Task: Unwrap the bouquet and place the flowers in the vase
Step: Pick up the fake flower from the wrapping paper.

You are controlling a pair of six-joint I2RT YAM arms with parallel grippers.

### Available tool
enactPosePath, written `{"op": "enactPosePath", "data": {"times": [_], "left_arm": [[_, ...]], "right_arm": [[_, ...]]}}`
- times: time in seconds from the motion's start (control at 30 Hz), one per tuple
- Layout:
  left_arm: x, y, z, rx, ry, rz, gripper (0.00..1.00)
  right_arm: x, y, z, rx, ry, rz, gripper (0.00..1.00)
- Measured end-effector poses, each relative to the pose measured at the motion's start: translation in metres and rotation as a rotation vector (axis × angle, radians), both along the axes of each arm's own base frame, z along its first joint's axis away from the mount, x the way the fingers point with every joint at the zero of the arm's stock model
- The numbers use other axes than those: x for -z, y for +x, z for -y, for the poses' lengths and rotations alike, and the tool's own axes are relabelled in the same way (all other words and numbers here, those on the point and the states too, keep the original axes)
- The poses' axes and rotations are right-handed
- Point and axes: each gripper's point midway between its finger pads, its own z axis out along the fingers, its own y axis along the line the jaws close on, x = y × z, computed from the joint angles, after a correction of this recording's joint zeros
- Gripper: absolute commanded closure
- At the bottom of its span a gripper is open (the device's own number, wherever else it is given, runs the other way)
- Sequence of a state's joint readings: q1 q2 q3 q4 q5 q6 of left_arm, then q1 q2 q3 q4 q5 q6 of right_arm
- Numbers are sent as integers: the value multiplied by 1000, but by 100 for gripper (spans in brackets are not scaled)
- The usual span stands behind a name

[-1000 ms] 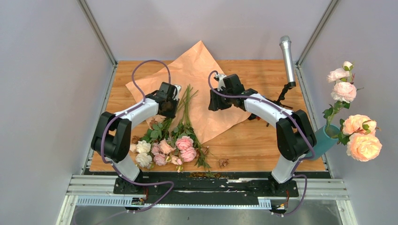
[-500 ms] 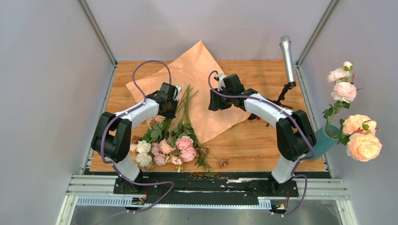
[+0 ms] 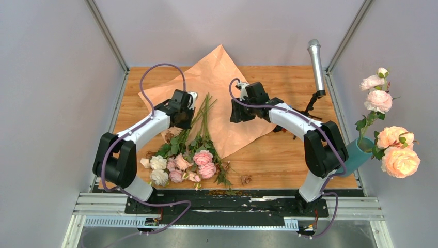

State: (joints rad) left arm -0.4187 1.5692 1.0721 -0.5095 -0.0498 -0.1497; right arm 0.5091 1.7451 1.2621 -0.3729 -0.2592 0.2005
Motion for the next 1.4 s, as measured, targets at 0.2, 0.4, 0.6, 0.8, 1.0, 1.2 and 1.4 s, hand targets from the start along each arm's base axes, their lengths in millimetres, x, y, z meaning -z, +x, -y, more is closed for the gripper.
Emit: {"op": "enactPosePath", "data": {"times": [0.2,0.4,0.6,0.8,1.0,1.2,1.4], "left_arm": [[-18,-8,-2,4,-16,18,100],[-51,-12,0,13,-48,57,100],[-93,-12,0,17,-82,129,100],[-121,-17,3,36,-123,167,100],[-122,-17,-6,8,-99,168,79],[-119,-14,-19,-55,-122,164,47],[-93,-51,-12,-72,-218,73,45]], "right_arm": [[2,-2,2,2,-7,-10,54],[-9,-4,0,-14,11,9,53],[-56,-9,-12,-91,108,112,51],[-108,-28,-40,-253,195,282,43],[-131,-77,-86,-498,234,462,40],[-109,-86,-106,-505,250,396,39],[-78,-86,-97,-386,242,291,39]]}}
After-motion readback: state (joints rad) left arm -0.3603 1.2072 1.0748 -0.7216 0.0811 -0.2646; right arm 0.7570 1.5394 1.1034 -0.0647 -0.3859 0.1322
